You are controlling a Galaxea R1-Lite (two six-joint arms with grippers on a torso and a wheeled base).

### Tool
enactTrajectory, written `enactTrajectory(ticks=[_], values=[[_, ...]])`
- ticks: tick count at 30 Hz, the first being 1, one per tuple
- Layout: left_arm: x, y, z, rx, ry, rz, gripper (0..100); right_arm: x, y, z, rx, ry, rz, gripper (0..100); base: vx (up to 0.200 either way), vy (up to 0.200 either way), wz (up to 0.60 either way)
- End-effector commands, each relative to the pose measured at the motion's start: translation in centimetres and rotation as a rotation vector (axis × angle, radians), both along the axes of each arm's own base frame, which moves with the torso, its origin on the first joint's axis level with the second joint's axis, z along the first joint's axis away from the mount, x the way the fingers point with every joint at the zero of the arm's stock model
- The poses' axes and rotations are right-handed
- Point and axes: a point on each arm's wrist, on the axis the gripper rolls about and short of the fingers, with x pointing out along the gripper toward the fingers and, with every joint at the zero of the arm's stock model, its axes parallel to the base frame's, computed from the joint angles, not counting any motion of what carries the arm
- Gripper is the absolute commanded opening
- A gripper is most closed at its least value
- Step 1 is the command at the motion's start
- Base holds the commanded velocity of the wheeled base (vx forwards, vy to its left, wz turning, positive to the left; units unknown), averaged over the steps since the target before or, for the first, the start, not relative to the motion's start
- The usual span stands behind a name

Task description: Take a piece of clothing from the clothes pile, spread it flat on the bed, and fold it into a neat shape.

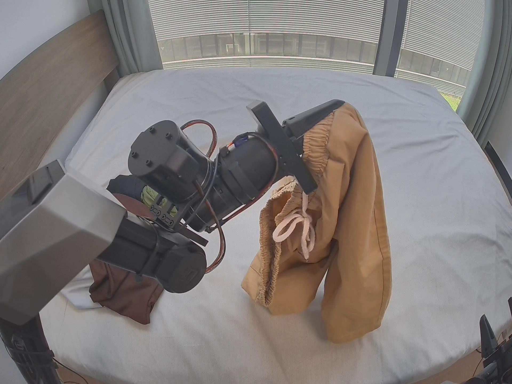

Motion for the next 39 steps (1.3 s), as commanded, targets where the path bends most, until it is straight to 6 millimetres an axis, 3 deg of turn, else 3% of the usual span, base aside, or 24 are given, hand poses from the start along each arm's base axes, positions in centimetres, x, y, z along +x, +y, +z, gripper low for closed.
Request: enactTrajectory(ticks=[1, 8, 21, 29, 30, 34, 39], values=[[1.5, 0.0, -2.2, 0.036, 0.018, 0.051, 0, 0.0, 0.0, -0.5, 0.000, 0.005, -0.001, 100, 0.000, 0.000, 0.00], [3.8, 3.3, -2.9, 0.088, -0.055, 0.212, 0, 0.0, 0.0, -0.5, 0.001, 0.003, -0.001, 100, 0.000, 0.000, 0.00], [4.5, 7.0, -6.4, 0.311, -0.207, 0.499, 0, 0.0, 0.0, -0.5, 0.001, 0.003, -0.002, 100, 0.000, 0.000, 0.00], [3.7, 10.2, -7.0, 0.422, -0.256, 0.590, 0, 0.0, 0.0, -0.5, 0.000, 0.003, -0.001, 100, 0.000, 0.000, 0.00], [3.0, 11.9, -6.9, 0.446, -0.245, 0.611, 0, 0.0, 0.0, -0.5, 0.000, 0.003, -0.001, 100, 0.000, 0.000, 0.00], [2.1, 14.5, -6.4, 0.474, -0.251, 0.621, 0, 0.0, 0.0, -0.5, 0.000, 0.003, -0.001, 100, 0.000, 0.000, 0.00], [1.8, 16.4, -6.5, 0.503, -0.247, 0.673, 0, 0.0, 0.0, -0.5, 0.000, 0.003, -0.001, 100, 0.000, 0.000, 0.00]])
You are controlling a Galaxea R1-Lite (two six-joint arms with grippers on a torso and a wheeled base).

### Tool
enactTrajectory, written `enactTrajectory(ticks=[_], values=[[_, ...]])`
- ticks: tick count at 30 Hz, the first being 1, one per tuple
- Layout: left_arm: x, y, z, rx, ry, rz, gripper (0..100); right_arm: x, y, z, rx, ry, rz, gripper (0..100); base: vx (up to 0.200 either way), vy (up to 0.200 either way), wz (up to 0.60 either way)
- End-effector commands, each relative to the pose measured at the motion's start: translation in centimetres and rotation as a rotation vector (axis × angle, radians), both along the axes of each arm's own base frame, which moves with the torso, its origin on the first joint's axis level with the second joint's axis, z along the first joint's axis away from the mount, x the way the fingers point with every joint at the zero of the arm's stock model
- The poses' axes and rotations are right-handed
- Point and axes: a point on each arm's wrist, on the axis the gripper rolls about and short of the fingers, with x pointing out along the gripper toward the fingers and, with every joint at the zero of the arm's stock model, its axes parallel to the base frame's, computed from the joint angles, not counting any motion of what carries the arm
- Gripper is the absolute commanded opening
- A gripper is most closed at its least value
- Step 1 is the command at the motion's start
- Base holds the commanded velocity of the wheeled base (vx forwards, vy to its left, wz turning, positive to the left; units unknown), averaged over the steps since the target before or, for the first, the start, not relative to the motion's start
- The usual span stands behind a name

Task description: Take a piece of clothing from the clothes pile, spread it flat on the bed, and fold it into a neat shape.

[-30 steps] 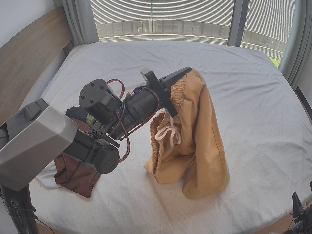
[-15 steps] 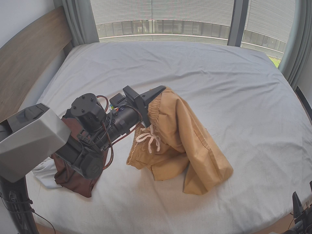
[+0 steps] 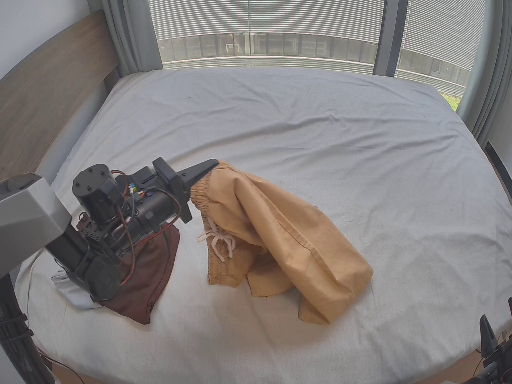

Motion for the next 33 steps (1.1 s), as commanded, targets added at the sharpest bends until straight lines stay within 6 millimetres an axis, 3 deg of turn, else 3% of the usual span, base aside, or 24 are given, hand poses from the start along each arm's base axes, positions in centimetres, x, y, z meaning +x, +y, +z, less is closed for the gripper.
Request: enactTrajectory(ticks=[1, 3, 10, 19, 33], values=[[-1.0, 2.4, 0.7, 0.022, -0.018, 0.059, 0, 0.0, 0.0, -0.5, 0.000, 0.004, 0.000, 100, 0.000, 0.000, 0.00], [-1.0, 2.4, 0.7, 0.022, -0.018, 0.059, 0, 0.0, 0.0, -0.5, 0.000, 0.004, 0.000, 100, 0.000, 0.000, 0.00], [-2.0, 4.5, -2.3, 0.269, -0.091, 0.102, 0, 0.0, 0.0, -0.5, 0.000, 0.003, -0.005, 100, 0.000, 0.000, 0.00], [-0.9, 5.4, -8.0, 0.584, -0.168, 0.145, 0, 0.0, 0.0, -0.5, -0.008, 0.006, -0.005, 100, 0.000, 0.000, 0.00], [-0.1, 5.2, -7.9, 0.613, -0.178, 0.246, 0, 0.0, 0.0, -0.5, 0.020, 0.002, -0.017, 100, 0.000, 0.000, 0.00]])
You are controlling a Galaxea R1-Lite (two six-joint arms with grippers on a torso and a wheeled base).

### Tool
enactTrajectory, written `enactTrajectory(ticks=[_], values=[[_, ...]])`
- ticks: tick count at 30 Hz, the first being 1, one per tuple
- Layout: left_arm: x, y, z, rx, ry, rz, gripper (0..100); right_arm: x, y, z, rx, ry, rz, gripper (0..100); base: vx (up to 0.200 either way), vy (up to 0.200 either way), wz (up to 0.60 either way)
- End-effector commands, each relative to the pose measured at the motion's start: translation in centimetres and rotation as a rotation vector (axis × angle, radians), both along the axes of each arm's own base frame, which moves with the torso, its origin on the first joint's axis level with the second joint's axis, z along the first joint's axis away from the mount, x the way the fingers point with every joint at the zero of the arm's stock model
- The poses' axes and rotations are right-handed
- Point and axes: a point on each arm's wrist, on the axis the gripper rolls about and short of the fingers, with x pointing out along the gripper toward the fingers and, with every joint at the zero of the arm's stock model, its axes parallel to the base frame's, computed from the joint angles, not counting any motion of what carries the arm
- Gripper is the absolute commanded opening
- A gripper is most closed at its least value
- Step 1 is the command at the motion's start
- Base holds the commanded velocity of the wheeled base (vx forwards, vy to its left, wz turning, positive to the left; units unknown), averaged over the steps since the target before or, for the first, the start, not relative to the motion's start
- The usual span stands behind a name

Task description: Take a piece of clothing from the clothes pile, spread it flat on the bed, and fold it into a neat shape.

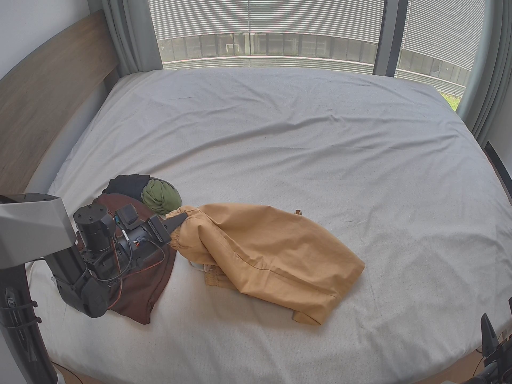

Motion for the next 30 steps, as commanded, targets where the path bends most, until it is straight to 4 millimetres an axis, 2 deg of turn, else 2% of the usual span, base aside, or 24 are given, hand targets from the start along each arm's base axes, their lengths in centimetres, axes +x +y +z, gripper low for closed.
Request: enactTrajectory(ticks=[1, 12, 14, 15, 16, 18, 22, 23, 24, 26, 30], values=[[0.4, -0.2, -0.1, 0.003, -0.009, 0.009, 0, 0.0, 0.0, -0.5, 0.005, 0.003, -0.008, 100, 0.000, 0.000, 0.00], [0.3, -0.2, 0.0, 0.004, -0.013, 0.007, 0, 0.0, 0.0, -0.2, 0.002, -0.012, -0.005, 100, 0.000, 0.000, 0.00], [0.3, -0.2, 0.0, 0.004, -0.013, 0.006, 0, -0.8, 0.0, 2.8, 0.011, -0.147, -0.008, 100, 0.000, 0.000, 0.00], [0.3, -0.2, 0.0, 0.004, -0.013, 0.006, 0, -1.6, 0.0, 6.8, 0.022, -0.257, 0.000, 100, 0.000, 0.000, 0.00], [0.4, -0.2, 0.0, 0.002, -0.013, 0.005, 0, -1.5, 0.0, 9.2, 0.032, -0.267, 0.012, 100, 0.000, 0.000, 0.00], [0.5, -0.3, 0.1, 0.001, -0.018, 0.005, 0, -0.1, 0.0, 11.8, 0.048, -0.228, 0.064, 100, 0.000, 0.000, 0.00], [0.3, -0.3, 0.4, 0.001, -0.026, 0.004, 0, 4.2, 0.5, 13.7, 0.137, -0.078, 0.254, 100, 0.000, 0.000, 0.00], [0.3, -0.3, 0.4, 0.000, -0.028, 0.004, 0, 4.3, 0.5, 13.8, 0.140, -0.075, 0.262, 100, 0.000, 0.000, 0.00], [0.1, -0.2, 1.0, -0.003, -0.039, 0.005, 0, 5.8, 1.1, 14.8, 0.156, -0.052, 0.364, 100, 0.000, 0.000, 0.00], [0.0, -0.1, 1.3, -0.007, -0.047, 0.005, 0, 7.3, 1.9, 15.8, 0.156, -0.035, 0.463, 100, 0.000, 0.000, 0.00], [-0.2, -0.1, 1.5, -0.005, -0.053, 0.006, 0, 10.4, 3.3, 17.6, 0.152, 0.002, 0.512, 100, 0.000, 0.000, 0.00]])
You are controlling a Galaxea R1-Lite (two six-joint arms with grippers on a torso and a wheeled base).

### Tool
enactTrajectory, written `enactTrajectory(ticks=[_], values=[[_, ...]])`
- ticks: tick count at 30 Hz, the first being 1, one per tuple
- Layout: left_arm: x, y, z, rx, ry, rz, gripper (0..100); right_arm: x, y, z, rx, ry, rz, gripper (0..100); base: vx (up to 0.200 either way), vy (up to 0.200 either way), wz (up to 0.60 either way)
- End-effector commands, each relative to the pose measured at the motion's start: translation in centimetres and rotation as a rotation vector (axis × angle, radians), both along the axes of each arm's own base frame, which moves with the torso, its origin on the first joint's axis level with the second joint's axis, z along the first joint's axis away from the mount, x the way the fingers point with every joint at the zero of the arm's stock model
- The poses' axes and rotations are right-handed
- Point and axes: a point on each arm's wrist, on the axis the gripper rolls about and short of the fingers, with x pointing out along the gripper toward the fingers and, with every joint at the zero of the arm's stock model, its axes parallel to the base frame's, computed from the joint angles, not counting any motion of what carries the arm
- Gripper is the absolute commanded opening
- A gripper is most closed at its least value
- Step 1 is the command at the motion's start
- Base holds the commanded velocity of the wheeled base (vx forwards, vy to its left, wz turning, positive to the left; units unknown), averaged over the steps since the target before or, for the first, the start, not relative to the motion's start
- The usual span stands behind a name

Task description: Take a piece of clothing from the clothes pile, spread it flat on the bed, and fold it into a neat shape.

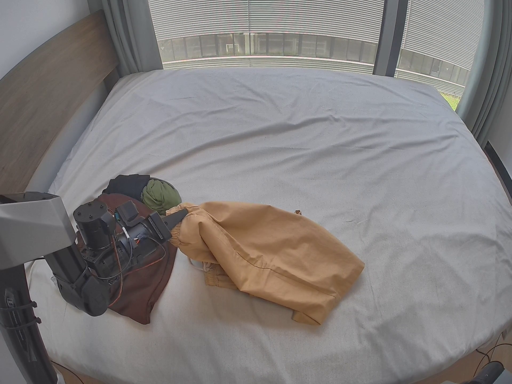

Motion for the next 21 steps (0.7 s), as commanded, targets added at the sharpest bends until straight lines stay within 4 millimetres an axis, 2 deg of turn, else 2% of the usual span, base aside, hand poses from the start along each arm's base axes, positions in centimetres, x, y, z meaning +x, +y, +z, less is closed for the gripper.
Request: enactTrajectory(ticks=[1, 5, 6, 8, 10, 11, 12, 17, 18, 19, 21], values=[[-0.5, 0.1, 1.3, -0.007, -0.036, -0.004, 0, 8.9, 3.3, 5.9, 0.007, 0.144, 0.276, 100, 0.000, 0.000, 0.00], [-0.5, 0.3, 2.0, -0.013, -0.056, -0.003, 0, 11.3, 4.3, 6.3, -0.008, 0.196, 0.312, 100, 0.000, 0.000, 0.00], [-0.4, 0.4, 1.9, -0.008, -0.056, 0.004, 0, 12.4, 4.7, 5.6, -0.015, 0.244, 0.327, 100, 0.000, 0.000, 0.00], [-0.4, 0.4, 1.9, -0.006, -0.061, 0.005, 0, 12.9, 4.9, 5.1, -0.012, 0.278, 0.331, 100, 0.000, 0.000, 0.00], [-0.6, 0.5, 1.9, -0.002, -0.055, 0.004, 0, 14.4, 5.1, 2.6, -0.006, 0.402, 0.313, 100, 0.000, 0.000, 0.00], [-0.6, 0.5, 1.9, -0.002, -0.055, 0.004, 0, 14.4, 5.1, 2.6, -0.006, 0.402, 0.313, 100, 0.000, 0.000, 0.00], [-0.6, 0.5, 1.8, -0.003, -0.051, 0.005, 0, 16.2, 5.1, 1.4, 0.011, 0.459, 0.296, 100, 0.000, 0.000, 0.00], [-0.3, 0.5, 1.4, -0.003, -0.044, 0.005, 0, 19.0, 5.8, -0.7, 0.038, 0.461, 0.348, 100, 0.000, 0.000, 0.00], [-0.3, 0.5, 1.4, -0.003, -0.044, 0.005, 0, 19.0, 5.8, -0.7, 0.038, 0.461, 0.348, 100, 0.000, 0.000, 0.00], [-0.1, 0.9, 1.0, 0.001, -0.035, 0.018, 0, 20.3, 6.0, -1.8, 0.052, 0.479, 0.345, 100, 0.000, 0.000, 0.00], [0.0, 1.1, 0.9, 0.001, -0.030, 0.022, 0, 21.1, 6.2, -2.9, 0.062, 0.497, 0.343, 100, 0.000, 0.000, 0.00]])
